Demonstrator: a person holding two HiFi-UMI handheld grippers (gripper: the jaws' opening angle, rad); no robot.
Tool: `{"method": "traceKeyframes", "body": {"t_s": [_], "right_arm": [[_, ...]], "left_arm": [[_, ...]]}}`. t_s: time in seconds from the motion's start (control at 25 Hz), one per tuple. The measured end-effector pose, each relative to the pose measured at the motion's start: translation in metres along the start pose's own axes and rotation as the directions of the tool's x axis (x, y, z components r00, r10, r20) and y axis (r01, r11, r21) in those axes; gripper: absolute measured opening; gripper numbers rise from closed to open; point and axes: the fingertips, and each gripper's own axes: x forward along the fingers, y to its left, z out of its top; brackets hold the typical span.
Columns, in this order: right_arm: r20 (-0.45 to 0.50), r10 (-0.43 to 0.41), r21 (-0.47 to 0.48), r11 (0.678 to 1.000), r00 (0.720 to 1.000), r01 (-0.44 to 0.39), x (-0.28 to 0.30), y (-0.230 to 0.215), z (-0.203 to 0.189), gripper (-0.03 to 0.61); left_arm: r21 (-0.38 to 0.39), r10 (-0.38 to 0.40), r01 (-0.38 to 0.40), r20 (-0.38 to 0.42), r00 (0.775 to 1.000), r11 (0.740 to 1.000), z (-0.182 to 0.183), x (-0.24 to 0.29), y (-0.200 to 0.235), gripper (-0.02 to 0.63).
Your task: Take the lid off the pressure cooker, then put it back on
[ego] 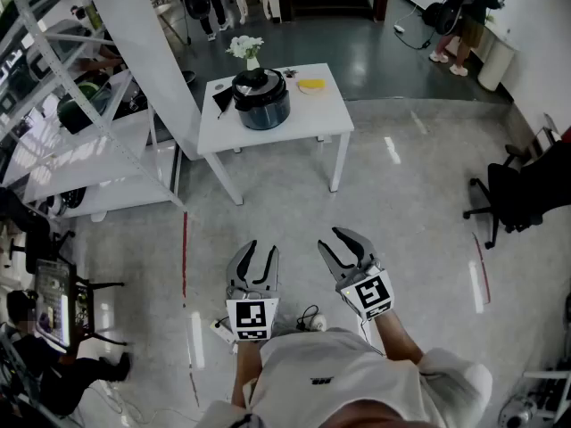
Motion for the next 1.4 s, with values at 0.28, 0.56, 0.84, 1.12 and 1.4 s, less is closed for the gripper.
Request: {"method": "traceKeyframes", "body": {"t_s": [0.28,0.56,0.84,1.12,1.4], "right_arm": [[-0.045,0.017,0.019,1.0,0.999,-0.016,-0.002,-0.004,-0.003,0.137],[-0.02,0.015,0.056,0.998,1.0,-0.014,0.037,-0.012,-0.015,0.137],[-0.052,-0.001,0.042,0.999,0.999,0.004,0.098,-0.032,-0.012,0.137],[-0.07,-0.029,0.009,1.0,0.997,0.03,0.159,-0.053,-0.012,0.136],[-0.085,-0.053,0.03,0.998,0.995,0.056,0.212,-0.06,-0.011,0.136]], "left_arm": [[0.006,0.014,-0.015,0.007,1.0,1.0,0.004,0.006,-0.007,0.166],[-0.003,0.019,-0.019,0.003,1.0,1.0,-0.01,0.032,0.014,0.164],[-0.017,0.001,-0.001,0.007,1.0,1.0,-0.014,0.082,0.059,0.163],[-0.018,-0.031,0.031,0.006,0.999,0.999,-0.019,0.132,0.107,0.161],[-0.02,-0.059,0.059,-0.001,0.998,0.998,-0.025,0.17,0.149,0.16]]}}
